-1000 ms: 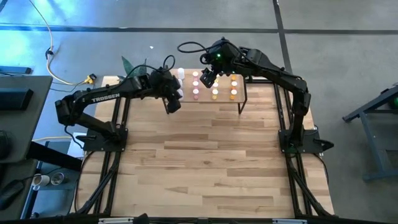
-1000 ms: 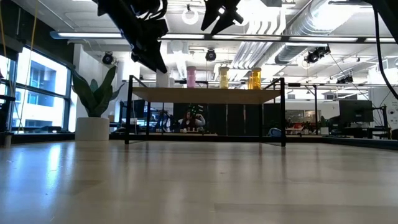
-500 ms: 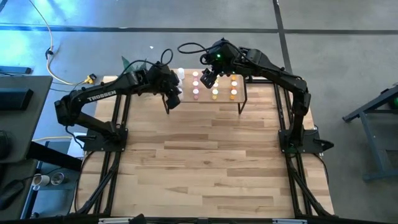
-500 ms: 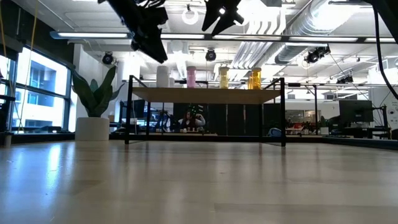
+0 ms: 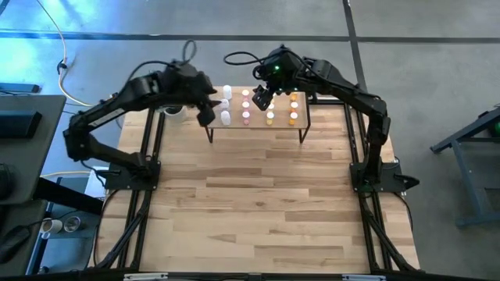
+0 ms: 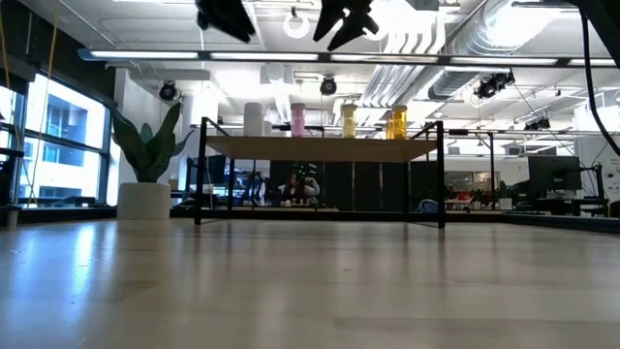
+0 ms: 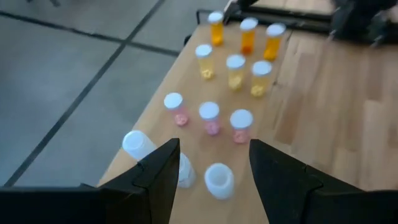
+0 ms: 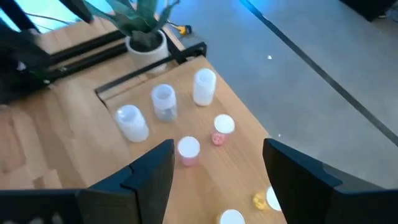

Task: Pick and place medicine bottles onto shelf by color
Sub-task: Return to Home Position

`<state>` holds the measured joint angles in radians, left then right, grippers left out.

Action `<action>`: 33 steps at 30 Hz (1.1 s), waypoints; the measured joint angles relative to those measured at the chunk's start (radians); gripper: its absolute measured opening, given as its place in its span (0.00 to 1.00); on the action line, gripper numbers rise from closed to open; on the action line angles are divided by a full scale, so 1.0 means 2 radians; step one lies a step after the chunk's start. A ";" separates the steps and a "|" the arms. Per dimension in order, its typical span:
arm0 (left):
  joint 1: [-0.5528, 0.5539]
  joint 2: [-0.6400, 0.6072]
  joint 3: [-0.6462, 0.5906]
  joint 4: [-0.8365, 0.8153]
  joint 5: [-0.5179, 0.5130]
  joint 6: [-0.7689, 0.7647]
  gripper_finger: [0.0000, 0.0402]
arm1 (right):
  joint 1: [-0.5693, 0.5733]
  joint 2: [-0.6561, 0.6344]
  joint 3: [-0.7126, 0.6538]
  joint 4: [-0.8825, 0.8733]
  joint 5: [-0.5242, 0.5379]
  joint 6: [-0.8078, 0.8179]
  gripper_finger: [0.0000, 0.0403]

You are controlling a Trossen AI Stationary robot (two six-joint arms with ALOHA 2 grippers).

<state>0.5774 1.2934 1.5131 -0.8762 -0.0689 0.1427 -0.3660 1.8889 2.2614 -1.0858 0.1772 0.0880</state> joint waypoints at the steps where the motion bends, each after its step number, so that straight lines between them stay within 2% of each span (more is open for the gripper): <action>1: 0.000 -0.010 0.000 -0.004 0.006 -0.002 0.46 | 0.001 0.000 0.004 0.000 -0.001 -0.001 0.59; 4: 0.000 -0.045 -0.014 -0.007 0.029 -0.018 0.46 | 0.005 0.000 0.017 0.002 -0.002 -0.009 0.59; 6: -0.002 -0.079 -0.046 0.013 0.040 -0.031 0.46 | 0.008 0.000 0.024 0.002 -0.002 -0.009 0.59; 14: -0.028 -0.221 -0.235 0.154 0.042 -0.083 0.46 | 0.010 0.000 0.037 0.011 -0.002 0.011 0.59; 21: -0.057 -0.328 -0.388 0.252 0.042 -0.097 0.46 | 0.016 0.000 0.038 0.043 -0.002 0.026 0.59; 26: -0.071 -0.393 -0.480 0.312 0.042 -0.109 0.46 | 0.025 0.000 0.038 0.065 -0.003 0.035 0.59; 33: -0.080 -0.462 -0.581 0.370 0.042 -0.121 0.46 | 0.024 -0.004 0.038 0.055 -0.003 0.057 0.59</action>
<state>0.4168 0.3699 0.3520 -0.1354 0.0155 -0.0988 -0.3187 1.8801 2.3367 -0.9766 0.1709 0.2014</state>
